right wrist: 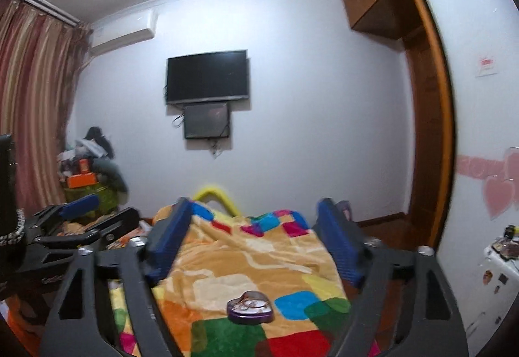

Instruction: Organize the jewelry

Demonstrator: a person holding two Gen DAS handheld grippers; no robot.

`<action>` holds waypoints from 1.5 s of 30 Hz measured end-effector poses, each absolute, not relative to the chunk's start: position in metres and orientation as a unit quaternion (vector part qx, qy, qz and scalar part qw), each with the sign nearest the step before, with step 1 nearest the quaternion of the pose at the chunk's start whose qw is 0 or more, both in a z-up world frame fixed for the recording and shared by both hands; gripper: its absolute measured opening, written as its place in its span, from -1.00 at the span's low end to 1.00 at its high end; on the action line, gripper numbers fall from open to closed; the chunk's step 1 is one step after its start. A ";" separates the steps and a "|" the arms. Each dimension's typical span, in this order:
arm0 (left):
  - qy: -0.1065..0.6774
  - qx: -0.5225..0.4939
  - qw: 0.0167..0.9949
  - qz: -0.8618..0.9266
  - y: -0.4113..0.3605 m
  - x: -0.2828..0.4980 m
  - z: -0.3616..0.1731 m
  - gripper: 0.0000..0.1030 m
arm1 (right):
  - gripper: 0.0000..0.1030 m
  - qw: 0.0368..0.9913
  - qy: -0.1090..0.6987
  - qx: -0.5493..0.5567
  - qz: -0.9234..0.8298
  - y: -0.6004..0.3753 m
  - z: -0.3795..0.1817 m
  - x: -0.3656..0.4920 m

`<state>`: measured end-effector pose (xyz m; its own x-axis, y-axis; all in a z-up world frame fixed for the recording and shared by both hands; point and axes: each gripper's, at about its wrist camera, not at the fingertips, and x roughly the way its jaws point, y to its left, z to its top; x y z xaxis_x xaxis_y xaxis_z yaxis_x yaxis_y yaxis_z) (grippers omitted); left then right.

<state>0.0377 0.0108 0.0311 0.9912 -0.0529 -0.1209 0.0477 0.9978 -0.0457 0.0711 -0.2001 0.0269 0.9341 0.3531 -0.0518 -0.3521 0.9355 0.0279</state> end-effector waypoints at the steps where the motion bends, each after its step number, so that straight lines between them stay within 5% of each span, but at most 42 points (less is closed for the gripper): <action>1: 0.063 -0.024 0.997 -0.025 0.012 0.036 0.030 0.94 | 0.69 0.983 0.030 0.011 0.179 -0.199 0.026 0.071; 45: 0.085 -0.024 0.996 -0.021 0.008 0.036 0.021 0.96 | 0.69 0.980 0.072 0.009 0.183 -0.211 0.023 0.057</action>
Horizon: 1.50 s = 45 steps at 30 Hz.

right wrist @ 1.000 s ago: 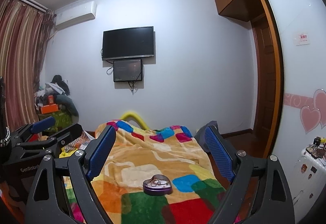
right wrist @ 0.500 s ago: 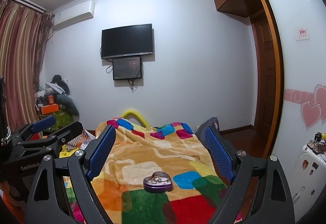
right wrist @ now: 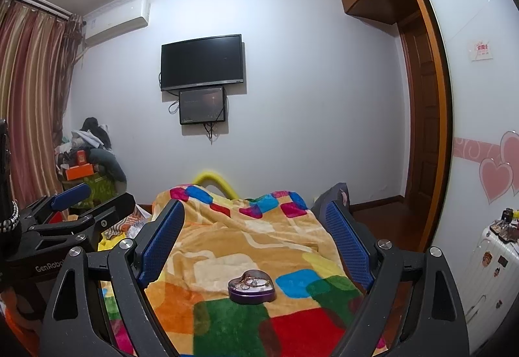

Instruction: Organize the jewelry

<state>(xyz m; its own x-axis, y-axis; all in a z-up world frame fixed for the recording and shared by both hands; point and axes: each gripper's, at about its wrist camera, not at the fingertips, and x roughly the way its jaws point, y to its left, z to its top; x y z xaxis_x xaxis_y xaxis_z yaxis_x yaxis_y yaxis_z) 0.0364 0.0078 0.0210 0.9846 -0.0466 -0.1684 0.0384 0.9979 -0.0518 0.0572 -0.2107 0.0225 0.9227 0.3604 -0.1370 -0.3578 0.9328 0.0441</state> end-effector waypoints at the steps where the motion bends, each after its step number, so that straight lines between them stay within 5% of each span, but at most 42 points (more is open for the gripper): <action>1: 0.085 -0.024 0.996 -0.022 0.008 0.036 0.021 0.96 | 0.69 0.980 0.072 0.009 0.183 -0.211 0.022 0.057; 45: 0.101 -0.039 0.993 -0.045 0.009 0.043 0.016 0.99 | 0.69 0.980 0.083 0.013 0.181 -0.214 0.016 0.060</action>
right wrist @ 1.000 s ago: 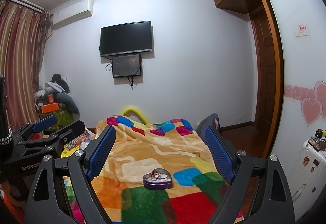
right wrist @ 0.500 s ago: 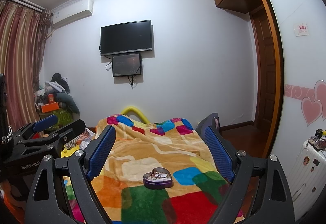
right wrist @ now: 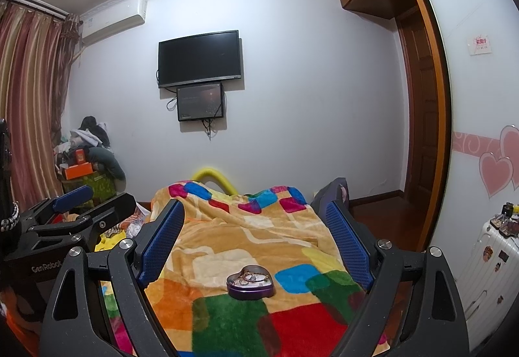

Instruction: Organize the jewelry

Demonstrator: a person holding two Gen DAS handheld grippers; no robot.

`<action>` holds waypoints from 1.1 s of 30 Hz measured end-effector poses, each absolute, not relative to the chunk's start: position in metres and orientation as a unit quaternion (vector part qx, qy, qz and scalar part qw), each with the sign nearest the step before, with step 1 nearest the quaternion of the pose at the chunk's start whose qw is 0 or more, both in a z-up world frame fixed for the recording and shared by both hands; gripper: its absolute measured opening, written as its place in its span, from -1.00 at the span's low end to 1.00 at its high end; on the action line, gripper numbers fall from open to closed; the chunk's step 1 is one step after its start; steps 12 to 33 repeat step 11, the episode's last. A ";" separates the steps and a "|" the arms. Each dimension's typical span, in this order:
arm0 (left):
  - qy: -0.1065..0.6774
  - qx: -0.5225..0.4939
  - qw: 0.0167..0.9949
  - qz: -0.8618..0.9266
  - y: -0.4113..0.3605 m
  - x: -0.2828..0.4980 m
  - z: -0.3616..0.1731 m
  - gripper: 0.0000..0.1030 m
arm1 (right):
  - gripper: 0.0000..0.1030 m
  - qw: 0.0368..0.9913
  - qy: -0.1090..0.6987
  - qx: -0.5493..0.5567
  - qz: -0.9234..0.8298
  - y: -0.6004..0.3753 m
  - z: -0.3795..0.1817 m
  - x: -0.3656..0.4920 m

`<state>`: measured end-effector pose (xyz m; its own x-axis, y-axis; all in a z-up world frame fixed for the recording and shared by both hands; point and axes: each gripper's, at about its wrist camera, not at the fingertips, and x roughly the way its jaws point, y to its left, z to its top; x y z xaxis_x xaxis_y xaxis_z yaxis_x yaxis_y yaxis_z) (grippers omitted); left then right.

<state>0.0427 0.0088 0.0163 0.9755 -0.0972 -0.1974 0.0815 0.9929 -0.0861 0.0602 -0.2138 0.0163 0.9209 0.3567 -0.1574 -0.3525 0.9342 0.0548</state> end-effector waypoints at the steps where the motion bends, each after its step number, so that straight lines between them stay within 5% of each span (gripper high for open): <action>1: 0.102 -0.040 0.993 -0.045 0.009 0.043 0.016 0.99 | 0.69 0.980 0.084 0.013 0.181 -0.214 0.016 0.061; 33: 0.111 -0.044 0.992 -0.041 0.012 0.050 0.012 0.99 | 0.69 0.980 0.089 0.014 0.180 -0.213 0.015 0.064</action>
